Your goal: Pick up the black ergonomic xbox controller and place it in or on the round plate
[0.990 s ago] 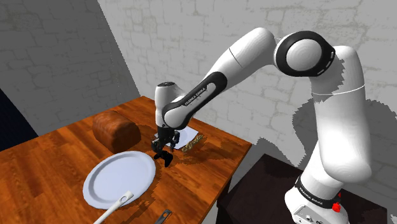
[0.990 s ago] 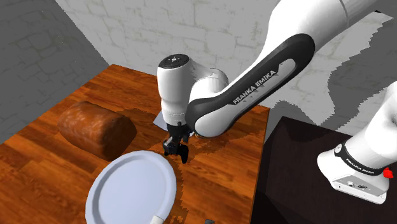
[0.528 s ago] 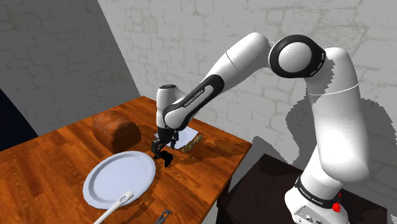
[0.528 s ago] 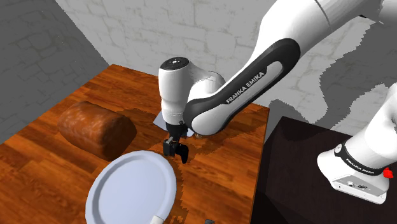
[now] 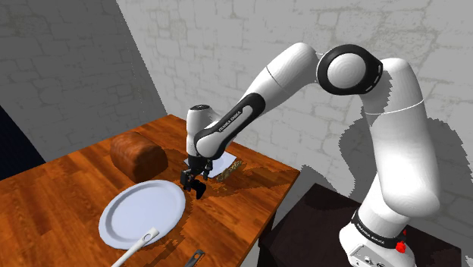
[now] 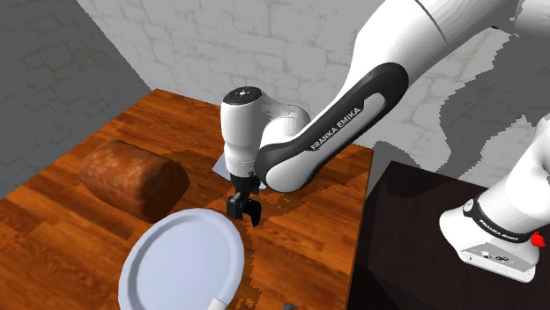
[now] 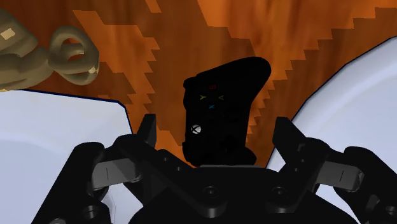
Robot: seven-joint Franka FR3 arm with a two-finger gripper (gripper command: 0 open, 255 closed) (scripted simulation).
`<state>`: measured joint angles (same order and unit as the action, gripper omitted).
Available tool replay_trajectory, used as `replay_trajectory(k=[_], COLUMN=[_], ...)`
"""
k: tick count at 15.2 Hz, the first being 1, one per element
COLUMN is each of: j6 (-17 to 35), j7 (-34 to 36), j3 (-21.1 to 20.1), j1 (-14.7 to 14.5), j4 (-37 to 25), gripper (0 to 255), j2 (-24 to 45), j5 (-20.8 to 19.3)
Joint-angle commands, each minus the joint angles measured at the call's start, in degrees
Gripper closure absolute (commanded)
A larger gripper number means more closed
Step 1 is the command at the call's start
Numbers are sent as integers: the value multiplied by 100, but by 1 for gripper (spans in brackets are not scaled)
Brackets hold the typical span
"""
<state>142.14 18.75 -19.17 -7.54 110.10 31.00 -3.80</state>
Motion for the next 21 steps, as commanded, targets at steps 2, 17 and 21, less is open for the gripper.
replay_trajectory(k=[2, 17, 21], j6=[1, -278, -511], j7=[0, -28, -51], j3=[0, -73, -126], j1=[0, 59, 102], j4=[0, -8, -38], gripper=[0, 255, 255], j2=[0, -277, -486], j5=[0, 90, 163])
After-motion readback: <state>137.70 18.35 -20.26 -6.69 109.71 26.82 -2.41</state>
